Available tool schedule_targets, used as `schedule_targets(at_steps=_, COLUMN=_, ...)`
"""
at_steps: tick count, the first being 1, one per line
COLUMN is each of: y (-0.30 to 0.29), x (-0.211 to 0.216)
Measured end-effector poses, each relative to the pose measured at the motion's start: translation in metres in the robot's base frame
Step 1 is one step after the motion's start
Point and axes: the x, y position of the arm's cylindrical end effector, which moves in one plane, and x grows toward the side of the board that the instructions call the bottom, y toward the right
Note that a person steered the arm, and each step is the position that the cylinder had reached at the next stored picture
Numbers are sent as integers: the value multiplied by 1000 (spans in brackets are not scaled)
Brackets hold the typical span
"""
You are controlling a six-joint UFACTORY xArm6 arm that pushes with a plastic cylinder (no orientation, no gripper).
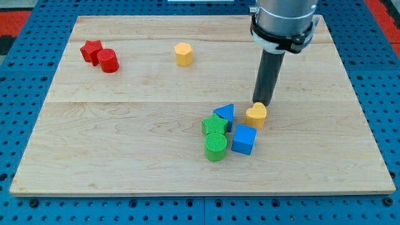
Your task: Move the yellow hexagon towards the top of the yellow heart
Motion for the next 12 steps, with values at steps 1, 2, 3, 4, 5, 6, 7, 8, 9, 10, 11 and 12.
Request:
schedule_targets(at_steps=1, y=0, x=24)
schedule_targets(at_steps=2, y=0, x=5)
schedule_targets(at_steps=3, y=-30, x=-18)
schedule_targets(at_steps=4, y=-89, x=-43)
schedule_targets(at_steps=5, y=-147, x=-61)
schedule_targets(at_steps=6, y=-183, x=-68)
schedule_targets(at_steps=7, y=-196, x=-68)
schedule_targets(at_steps=8, y=-204, x=-68)
schedule_targets(at_steps=9, y=-224, x=-68)
schedule_targets(at_steps=10, y=-228, x=-95)
schedule_targets(at_steps=11, y=-227, x=-138)
schedule_targets(at_steps=12, y=-213, x=-165)
